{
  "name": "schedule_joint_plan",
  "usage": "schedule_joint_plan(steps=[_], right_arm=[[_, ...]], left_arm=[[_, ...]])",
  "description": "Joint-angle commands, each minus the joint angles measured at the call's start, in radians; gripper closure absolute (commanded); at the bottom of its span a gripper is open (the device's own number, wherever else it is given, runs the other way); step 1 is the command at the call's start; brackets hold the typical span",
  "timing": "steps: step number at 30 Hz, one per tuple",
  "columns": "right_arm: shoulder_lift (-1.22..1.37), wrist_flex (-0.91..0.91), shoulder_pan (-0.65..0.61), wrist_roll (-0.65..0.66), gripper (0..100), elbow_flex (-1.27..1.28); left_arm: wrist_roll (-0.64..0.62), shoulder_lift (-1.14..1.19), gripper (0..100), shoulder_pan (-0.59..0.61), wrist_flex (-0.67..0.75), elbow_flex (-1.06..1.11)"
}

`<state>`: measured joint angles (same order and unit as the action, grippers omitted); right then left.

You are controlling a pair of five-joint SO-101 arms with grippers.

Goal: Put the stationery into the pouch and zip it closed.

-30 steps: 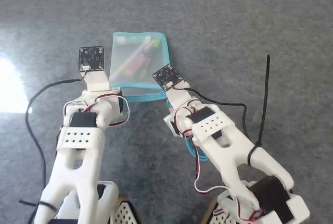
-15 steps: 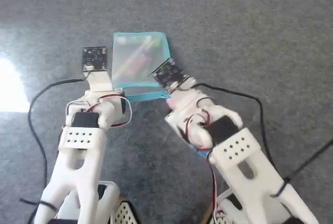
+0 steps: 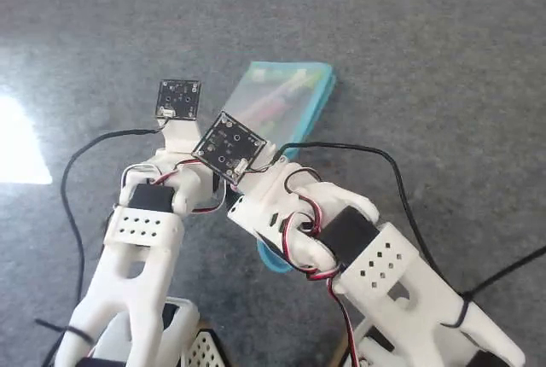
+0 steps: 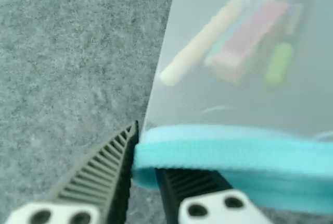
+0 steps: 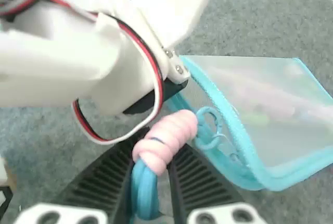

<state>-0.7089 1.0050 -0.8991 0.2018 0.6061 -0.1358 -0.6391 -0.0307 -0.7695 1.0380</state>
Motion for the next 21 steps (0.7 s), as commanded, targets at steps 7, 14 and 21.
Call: schedule_joint_plan(steps=[7, 14, 21], right_arm=[[-0.176, 0.111, 0.021, 0.012, 99.3, -0.071], [-0.249, 0.147, -0.077, 0.087, 99.3, -0.071], [-0.249, 0.093, -0.242, 0.110, 99.3, -0.087]], left_arm=[[0.011, -0.041, 99, 0.005, -0.052, -0.067], [0.005, -0.040, 99, -0.048, -0.055, -0.074], [-0.003, -0.032, 99, -0.112, -0.054, -0.071]])
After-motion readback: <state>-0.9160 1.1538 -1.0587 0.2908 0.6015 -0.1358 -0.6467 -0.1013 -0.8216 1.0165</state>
